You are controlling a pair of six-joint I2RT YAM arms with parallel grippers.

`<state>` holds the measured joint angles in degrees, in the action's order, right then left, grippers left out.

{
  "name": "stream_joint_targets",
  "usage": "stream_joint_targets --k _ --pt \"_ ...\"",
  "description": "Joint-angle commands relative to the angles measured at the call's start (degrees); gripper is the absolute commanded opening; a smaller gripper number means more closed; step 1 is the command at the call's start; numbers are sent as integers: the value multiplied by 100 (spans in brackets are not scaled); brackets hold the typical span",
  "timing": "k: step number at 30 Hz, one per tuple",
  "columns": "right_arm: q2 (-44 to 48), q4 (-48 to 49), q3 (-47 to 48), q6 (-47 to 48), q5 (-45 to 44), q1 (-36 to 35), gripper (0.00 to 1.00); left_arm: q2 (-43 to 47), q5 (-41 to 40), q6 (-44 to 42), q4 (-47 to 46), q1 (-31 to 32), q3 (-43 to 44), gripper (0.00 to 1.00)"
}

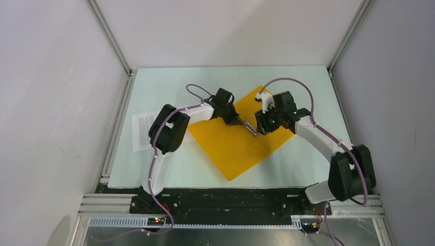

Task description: Put the files into the folder

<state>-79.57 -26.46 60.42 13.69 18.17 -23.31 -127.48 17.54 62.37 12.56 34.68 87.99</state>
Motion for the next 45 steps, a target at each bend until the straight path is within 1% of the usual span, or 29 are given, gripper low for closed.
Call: stream_joint_targets --k 1,4,7,9,11,12,14,15,17,18,19,20,24,30,36,39,45 --pt "-397 336 -317 -1013 -17 373 50 33 -633 -782 794 73 57 0" --pt "-611 287 -325 -1214 -20 263 50 161 -794 -1083 1137 38 -20 0" --pt "-633 347 -321 -1295 58 93 50 414 -888 -1249 1314 -103 -230 0" --pt "-618 373 -316 -1197 125 -42 47 567 -916 -1307 1353 -193 -423 0" --pt "-613 422 -318 -988 183 -245 41 680 -942 -1355 1364 -250 -606 0" --pt "-626 466 -320 -875 198 -306 36 711 -952 -1348 1366 -268 -717 0" --pt "-679 520 -321 -491 169 -533 28 735 -967 -1336 1364 -277 -772 0" --pt "-711 550 -321 -234 68 -708 26 694 -942 -1338 1355 -273 -756 0" --pt "-842 710 -316 -28 -215 -959 20 614 -905 -1349 1355 -269 -675 0" --pt "-938 784 -276 -22 -424 -1028 9 586 -883 -1345 1357 -273 -618 0" --pt "-990 801 -217 -55 -505 -1134 4 543 -870 -1327 1356 -287 -595 0" --pt "-1074 846 -194 -110 -648 -1186 0 497 -861 -1308 1351 -295 -582 0" --pt "-1243 1014 -167 -497 -1004 -1408 0 454 -859 -1201 1351 -330 -608 0" --pt "-1698 814 90 -615 -1496 -1634 0 427 -836 -1164 1353 -330 -595 0" --pt "-1899 866 189 -459 -1560 -1633 0 425 -798 -1165 1352 -343 -590 0" --pt "-2007 881 244 -375 -1623 -1641 2 423 -807 -1158 1355 -343 -594 0" --pt "-2023 898 260 -272 -1640 -1626 3 428 -817 -1124 1348 -340 -594 0"
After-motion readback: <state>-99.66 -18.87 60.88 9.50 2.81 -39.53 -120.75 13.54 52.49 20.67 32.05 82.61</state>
